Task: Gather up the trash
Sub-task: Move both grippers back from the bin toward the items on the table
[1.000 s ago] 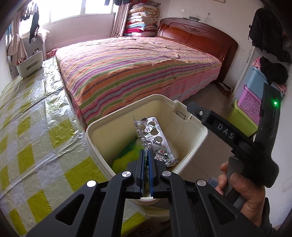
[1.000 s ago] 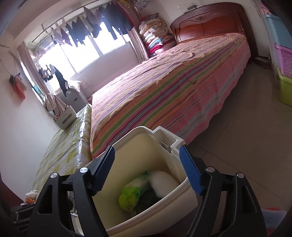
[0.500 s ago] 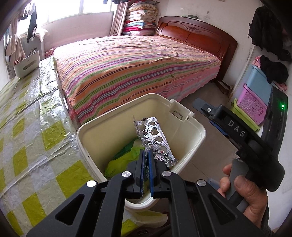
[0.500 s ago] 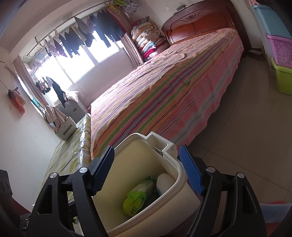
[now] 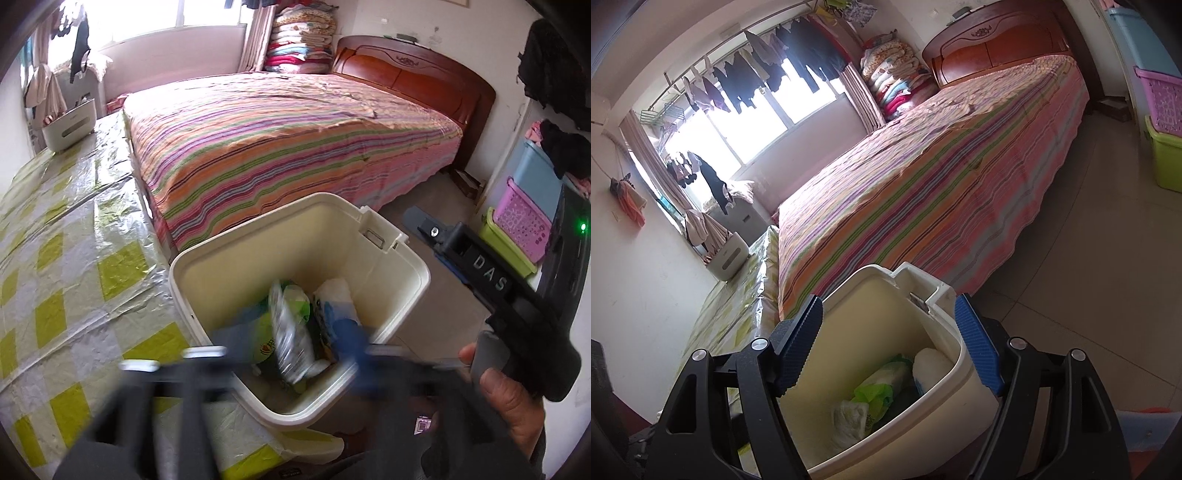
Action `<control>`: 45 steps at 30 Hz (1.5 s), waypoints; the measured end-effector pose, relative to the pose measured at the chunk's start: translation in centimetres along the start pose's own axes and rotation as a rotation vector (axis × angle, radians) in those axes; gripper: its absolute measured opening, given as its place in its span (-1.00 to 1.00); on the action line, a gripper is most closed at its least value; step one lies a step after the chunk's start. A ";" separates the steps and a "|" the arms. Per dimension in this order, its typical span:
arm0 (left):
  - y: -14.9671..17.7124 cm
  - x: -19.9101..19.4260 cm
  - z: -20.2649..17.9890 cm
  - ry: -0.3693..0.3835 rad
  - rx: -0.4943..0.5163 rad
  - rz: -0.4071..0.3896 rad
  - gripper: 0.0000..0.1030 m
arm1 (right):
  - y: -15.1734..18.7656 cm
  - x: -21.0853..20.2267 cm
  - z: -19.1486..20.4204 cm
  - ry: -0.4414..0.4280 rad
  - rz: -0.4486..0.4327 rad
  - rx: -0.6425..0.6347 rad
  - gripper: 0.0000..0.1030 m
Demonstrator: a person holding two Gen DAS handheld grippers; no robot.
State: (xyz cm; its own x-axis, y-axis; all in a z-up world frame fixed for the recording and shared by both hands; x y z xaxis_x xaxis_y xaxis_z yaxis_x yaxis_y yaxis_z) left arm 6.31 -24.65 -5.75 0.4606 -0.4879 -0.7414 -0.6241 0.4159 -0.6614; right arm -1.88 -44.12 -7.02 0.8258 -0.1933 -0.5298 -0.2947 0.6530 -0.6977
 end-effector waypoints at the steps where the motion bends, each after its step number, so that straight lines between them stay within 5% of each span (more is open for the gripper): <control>1: 0.0 -0.4 0.0 0.001 -0.006 -0.028 0.53 | 0.0 0.0 0.0 -0.001 0.000 -0.001 0.42; 24: -0.5 -3.6 2.6 -0.073 0.004 -0.096 0.54 | 0.8 1.0 3.7 -0.053 0.028 -0.049 0.42; 45: 1.1 -8.1 11.5 -0.216 -0.090 -0.132 0.54 | 4.8 2.4 14.5 -0.224 0.108 -0.175 0.42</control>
State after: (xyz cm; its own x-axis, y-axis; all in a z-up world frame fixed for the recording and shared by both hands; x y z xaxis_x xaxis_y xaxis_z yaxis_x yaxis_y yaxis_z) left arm 9.17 -11.43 -1.79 0.6599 -0.3543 -0.6625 -0.5985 0.2851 -0.7487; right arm 5.67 -30.84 -4.61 0.8651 0.0495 -0.4991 -0.4487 0.5210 -0.7261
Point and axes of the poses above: each gripper's, at about its wrist camera, not at the fingertips, and x roughly the way its jaws point, z to its left, y to its underside, the point moved 1 cm from there along x, roughly the way its jaws point, and after that the axes turned 1 degree about x, right-handed, at the moved point
